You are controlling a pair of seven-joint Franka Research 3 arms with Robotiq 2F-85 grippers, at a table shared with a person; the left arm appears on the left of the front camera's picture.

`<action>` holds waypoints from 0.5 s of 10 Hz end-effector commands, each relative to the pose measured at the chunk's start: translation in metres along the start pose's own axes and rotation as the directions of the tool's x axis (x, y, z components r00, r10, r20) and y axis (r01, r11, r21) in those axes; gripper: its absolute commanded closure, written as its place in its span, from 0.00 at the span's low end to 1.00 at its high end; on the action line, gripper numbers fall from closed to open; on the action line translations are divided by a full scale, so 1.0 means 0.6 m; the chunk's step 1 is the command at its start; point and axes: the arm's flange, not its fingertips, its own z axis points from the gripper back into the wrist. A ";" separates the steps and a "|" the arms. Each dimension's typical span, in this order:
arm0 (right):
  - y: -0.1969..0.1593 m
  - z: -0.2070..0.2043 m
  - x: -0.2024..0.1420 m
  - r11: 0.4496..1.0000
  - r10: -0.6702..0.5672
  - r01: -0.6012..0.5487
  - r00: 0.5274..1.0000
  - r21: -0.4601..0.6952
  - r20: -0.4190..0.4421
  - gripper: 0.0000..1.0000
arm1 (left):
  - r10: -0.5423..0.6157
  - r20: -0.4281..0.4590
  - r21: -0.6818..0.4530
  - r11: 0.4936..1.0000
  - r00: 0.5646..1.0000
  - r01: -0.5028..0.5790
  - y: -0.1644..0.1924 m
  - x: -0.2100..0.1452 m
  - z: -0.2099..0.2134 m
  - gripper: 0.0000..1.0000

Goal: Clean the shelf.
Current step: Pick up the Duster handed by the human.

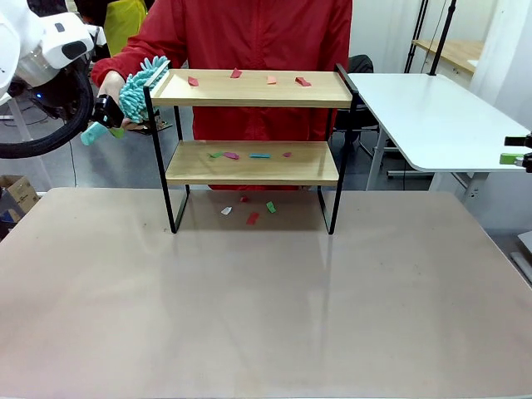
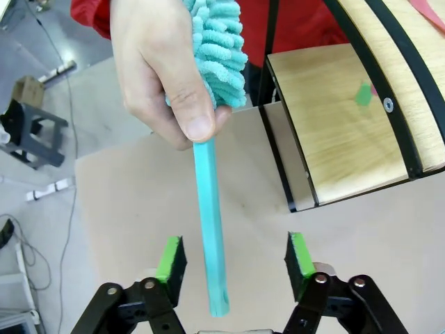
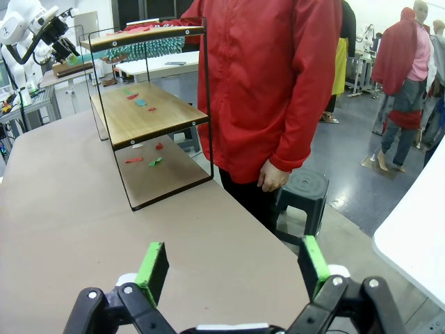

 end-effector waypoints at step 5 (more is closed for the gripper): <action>0.001 -0.002 0.005 1.000 0.006 -0.006 1.000 0.001 0.002 0.00 | 0.051 0.029 0.076 0.996 0.998 -0.054 -0.001 -0.004 0.000 1.00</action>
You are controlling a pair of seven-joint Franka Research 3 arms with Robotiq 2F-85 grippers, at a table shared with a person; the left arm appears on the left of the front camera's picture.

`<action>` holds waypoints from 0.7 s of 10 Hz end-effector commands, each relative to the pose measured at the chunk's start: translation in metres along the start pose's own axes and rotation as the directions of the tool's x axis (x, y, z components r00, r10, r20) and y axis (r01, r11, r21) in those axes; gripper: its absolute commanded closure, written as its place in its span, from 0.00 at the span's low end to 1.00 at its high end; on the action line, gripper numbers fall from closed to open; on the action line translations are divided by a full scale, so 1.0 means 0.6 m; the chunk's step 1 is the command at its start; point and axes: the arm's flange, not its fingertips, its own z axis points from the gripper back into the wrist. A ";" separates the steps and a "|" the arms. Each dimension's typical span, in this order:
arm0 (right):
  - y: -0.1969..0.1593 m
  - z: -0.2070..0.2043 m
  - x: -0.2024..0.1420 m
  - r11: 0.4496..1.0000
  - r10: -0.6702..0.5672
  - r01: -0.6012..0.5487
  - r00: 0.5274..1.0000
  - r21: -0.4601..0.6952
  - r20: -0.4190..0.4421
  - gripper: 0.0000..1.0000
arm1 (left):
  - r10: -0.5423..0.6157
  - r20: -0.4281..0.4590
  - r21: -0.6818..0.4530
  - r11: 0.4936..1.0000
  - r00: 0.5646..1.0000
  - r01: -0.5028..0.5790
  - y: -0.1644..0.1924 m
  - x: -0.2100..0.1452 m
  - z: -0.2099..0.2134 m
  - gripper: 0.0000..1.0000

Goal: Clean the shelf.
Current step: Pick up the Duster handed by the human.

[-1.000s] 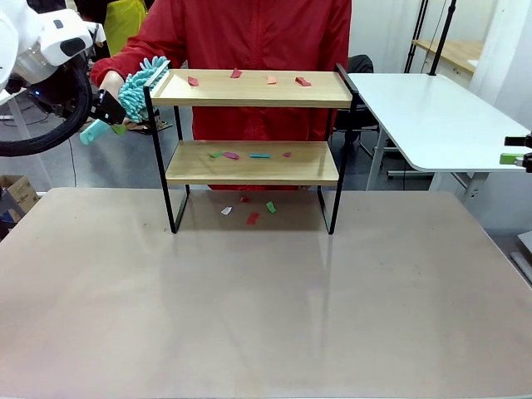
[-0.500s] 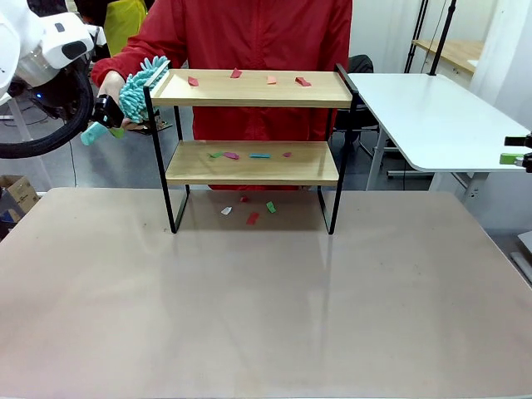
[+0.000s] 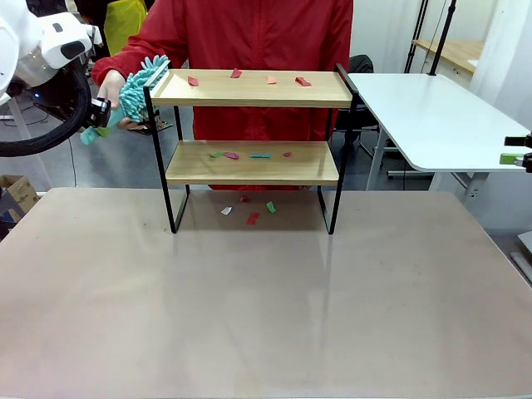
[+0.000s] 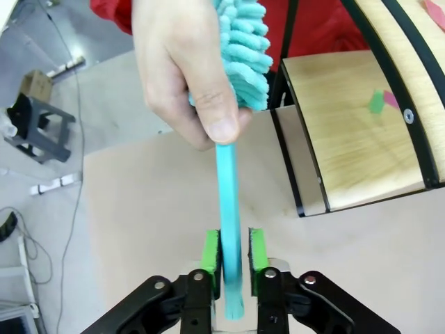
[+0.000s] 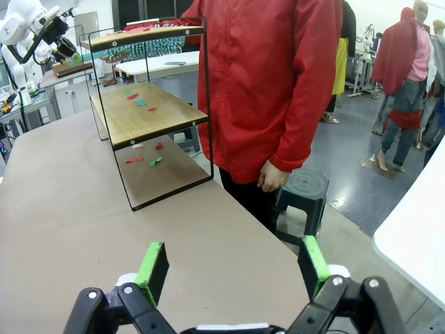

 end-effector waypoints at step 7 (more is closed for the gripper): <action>0.001 -0.001 0.005 1.000 0.006 -0.006 1.000 0.001 0.002 0.00 | 0.108 -0.039 -0.007 0.994 0.993 -0.108 0.005 -0.004 -0.004 1.00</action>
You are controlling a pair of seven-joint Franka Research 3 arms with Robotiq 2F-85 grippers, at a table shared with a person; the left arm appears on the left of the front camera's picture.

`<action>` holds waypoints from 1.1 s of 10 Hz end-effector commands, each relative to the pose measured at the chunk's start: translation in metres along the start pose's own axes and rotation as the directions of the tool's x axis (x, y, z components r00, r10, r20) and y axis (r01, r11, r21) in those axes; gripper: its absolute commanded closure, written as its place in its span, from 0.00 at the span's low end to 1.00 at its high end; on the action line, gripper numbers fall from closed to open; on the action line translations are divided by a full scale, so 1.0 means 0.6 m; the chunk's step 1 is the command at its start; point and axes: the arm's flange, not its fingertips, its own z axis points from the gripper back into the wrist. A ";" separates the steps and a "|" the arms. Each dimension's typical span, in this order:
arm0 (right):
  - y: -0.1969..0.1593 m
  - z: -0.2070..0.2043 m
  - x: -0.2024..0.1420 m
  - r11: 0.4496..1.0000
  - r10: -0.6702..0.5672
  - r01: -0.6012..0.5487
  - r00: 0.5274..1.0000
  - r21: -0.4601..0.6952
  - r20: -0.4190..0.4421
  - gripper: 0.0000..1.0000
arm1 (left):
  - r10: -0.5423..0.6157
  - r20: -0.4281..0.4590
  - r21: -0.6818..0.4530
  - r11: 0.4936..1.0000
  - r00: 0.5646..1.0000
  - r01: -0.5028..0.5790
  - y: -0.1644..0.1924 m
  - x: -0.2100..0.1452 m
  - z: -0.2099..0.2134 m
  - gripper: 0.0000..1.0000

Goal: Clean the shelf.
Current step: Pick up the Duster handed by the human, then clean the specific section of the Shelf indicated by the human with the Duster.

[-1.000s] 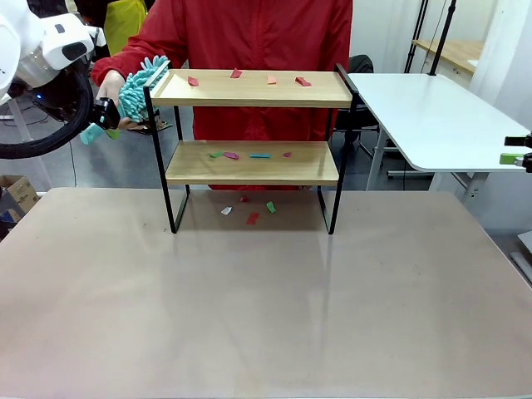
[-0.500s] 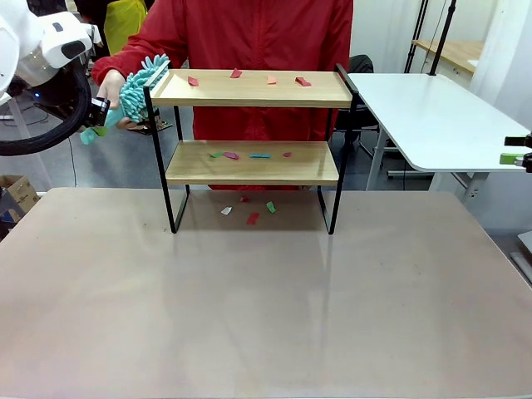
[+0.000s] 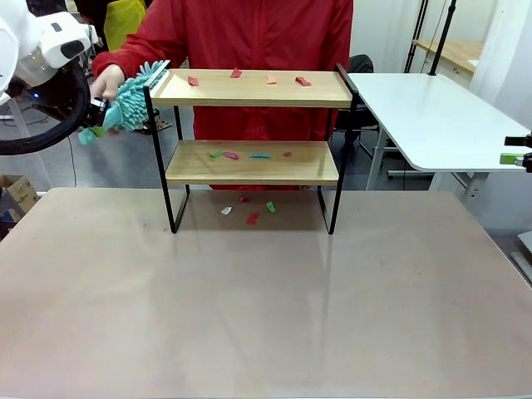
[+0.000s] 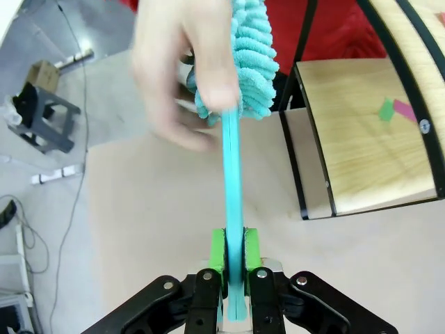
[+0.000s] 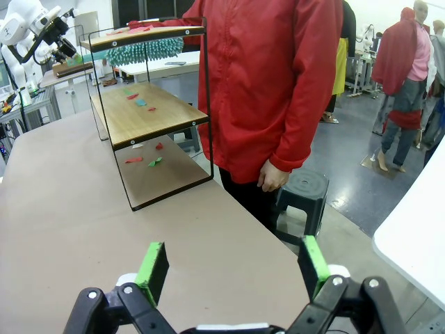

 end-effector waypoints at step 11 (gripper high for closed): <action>0.001 -0.002 0.005 1.000 0.006 -0.006 1.000 0.001 0.002 0.00 | -0.090 -0.040 0.044 0.995 0.995 0.092 0.054 0.011 0.037 0.87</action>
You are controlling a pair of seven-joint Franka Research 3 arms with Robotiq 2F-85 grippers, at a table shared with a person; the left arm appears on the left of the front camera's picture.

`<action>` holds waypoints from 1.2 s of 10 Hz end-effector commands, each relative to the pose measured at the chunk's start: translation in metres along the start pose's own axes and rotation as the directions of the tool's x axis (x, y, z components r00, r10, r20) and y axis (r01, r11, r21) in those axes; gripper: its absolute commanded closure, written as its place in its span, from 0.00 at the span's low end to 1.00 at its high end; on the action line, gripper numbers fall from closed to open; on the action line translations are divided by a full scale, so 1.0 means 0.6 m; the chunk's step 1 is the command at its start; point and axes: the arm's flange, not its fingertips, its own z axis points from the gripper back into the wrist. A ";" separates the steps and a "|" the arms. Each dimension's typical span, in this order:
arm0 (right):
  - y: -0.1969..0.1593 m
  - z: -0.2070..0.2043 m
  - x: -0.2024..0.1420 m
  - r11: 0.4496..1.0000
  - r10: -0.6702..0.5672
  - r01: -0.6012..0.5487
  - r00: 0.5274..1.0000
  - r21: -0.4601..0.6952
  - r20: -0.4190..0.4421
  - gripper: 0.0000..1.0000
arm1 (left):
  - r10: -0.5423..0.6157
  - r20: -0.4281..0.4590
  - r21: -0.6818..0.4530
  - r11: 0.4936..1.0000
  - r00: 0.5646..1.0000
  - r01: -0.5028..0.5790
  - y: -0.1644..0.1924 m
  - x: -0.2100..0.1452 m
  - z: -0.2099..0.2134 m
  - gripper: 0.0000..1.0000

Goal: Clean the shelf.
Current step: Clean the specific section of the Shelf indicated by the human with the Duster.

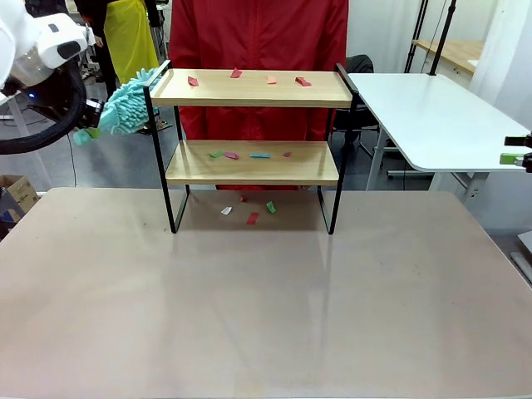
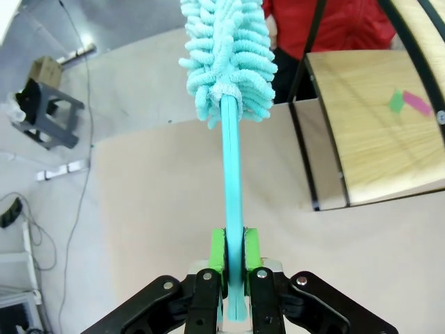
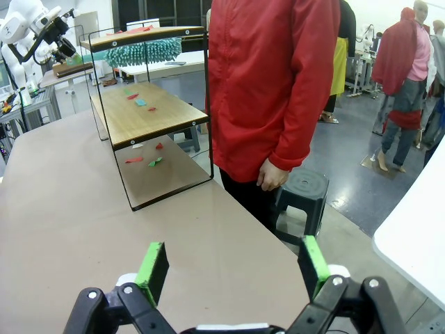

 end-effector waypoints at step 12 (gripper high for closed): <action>0.001 -0.001 0.005 1.000 0.006 -0.006 1.000 0.001 0.002 0.00 | -0.897 -0.225 -0.277 0.433 0.380 0.858 0.177 -0.052 0.244 0.87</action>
